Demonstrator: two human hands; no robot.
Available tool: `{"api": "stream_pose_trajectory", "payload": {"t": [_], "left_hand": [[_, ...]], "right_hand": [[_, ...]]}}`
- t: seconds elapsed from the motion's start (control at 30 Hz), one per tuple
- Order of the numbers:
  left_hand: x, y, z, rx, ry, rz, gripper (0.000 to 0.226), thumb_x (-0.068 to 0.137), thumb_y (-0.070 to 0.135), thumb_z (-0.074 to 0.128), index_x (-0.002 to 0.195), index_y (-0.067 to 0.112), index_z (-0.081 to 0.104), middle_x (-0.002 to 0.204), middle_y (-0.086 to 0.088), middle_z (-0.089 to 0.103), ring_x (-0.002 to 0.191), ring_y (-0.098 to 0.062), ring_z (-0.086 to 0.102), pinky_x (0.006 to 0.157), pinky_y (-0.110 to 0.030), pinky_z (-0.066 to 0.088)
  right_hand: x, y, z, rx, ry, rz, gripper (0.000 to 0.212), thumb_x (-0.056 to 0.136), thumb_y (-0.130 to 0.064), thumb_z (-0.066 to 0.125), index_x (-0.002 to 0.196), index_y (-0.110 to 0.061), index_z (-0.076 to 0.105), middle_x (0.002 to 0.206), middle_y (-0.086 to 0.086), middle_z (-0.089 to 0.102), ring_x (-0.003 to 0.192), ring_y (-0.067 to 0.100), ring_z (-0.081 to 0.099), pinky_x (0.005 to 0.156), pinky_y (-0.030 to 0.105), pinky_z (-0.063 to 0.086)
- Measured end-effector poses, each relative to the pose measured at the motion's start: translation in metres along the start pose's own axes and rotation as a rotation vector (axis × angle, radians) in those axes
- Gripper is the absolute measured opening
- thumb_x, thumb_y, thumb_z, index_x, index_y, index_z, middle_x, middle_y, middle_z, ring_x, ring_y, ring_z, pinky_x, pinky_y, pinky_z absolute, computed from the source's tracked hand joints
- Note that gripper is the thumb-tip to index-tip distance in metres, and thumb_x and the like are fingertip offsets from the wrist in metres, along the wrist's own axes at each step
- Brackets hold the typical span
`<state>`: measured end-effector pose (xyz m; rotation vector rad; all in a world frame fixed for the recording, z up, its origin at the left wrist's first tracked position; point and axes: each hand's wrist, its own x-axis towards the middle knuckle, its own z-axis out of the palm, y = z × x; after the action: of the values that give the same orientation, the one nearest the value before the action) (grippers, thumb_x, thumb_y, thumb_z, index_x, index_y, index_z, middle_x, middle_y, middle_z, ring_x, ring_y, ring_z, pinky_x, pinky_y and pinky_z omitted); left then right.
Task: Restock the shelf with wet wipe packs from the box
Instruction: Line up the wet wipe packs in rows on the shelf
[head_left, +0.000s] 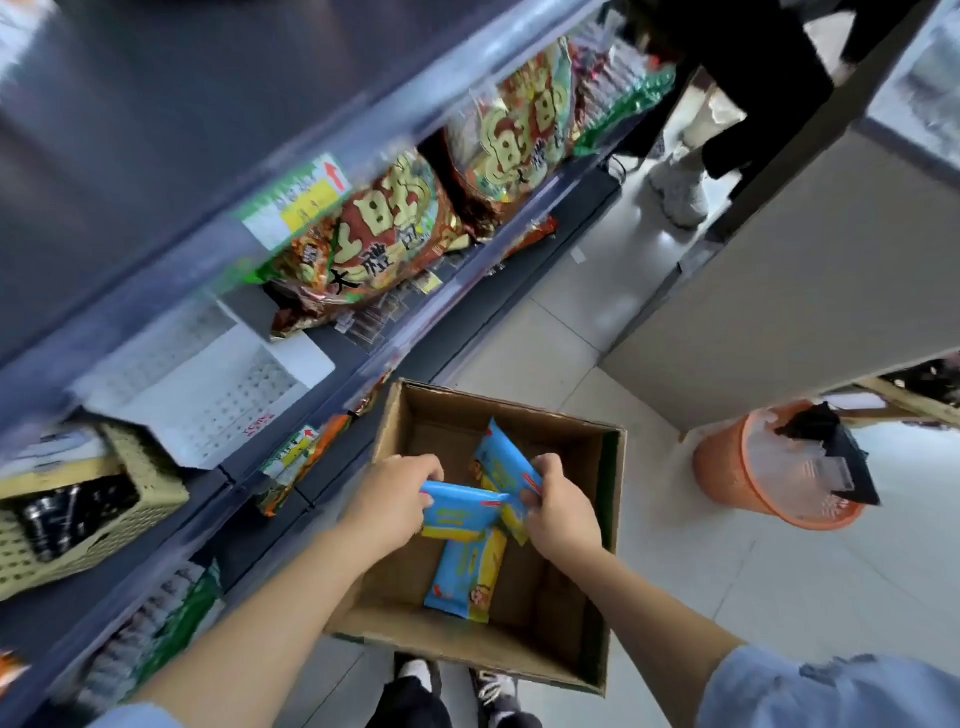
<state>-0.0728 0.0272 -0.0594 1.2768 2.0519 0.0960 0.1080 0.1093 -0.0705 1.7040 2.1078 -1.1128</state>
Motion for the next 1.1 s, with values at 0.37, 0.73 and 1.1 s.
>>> {"api": "stream_pose_trajectory", "payload": {"t": [0.37, 0.73, 1.1], "left_hand": [[-0.155, -0.018, -0.11, -0.301, 0.426, -0.197, 0.013, 0.084, 0.012, 0.067, 0.085, 0.025, 0.066, 0.093, 0.01, 0.058, 0.088, -0.007, 0.05, 0.075, -0.025, 0.036], [-0.359, -0.076, -0.185, -0.392, 0.812, -0.426, 0.018, 0.084, 0.018, 0.071, 0.097, 0.029, 0.072, 0.101, 0.013, 0.063, 0.091, -0.009, 0.056, 0.072, -0.025, 0.042], [-0.562, -0.128, -0.228, -0.401, 1.108, -0.391, 0.028, 0.078, 0.012, 0.077, 0.079, 0.038, 0.066, 0.085, 0.022, 0.061, 0.09, -0.008, 0.059, 0.073, -0.021, 0.039]], "right_hand": [[-0.073, -0.114, -0.067, -0.132, 0.065, -0.545, 0.034, 0.094, -0.026, 0.057, 0.128, -0.026, 0.056, 0.123, -0.003, 0.061, 0.106, 0.017, 0.058, 0.083, 0.026, 0.046], [-0.199, -0.263, -0.063, -0.118, 0.053, -1.044, 0.022, 0.086, -0.025, 0.066, 0.105, -0.025, 0.055, 0.082, -0.006, 0.058, 0.074, 0.017, 0.053, 0.06, 0.029, 0.035], [-0.356, -0.374, -0.026, 0.048, -0.02, -1.333, 0.02, 0.077, -0.018, 0.077, 0.085, -0.028, 0.062, 0.067, -0.013, 0.046, 0.058, 0.005, 0.042, 0.057, 0.024, 0.035]]}}
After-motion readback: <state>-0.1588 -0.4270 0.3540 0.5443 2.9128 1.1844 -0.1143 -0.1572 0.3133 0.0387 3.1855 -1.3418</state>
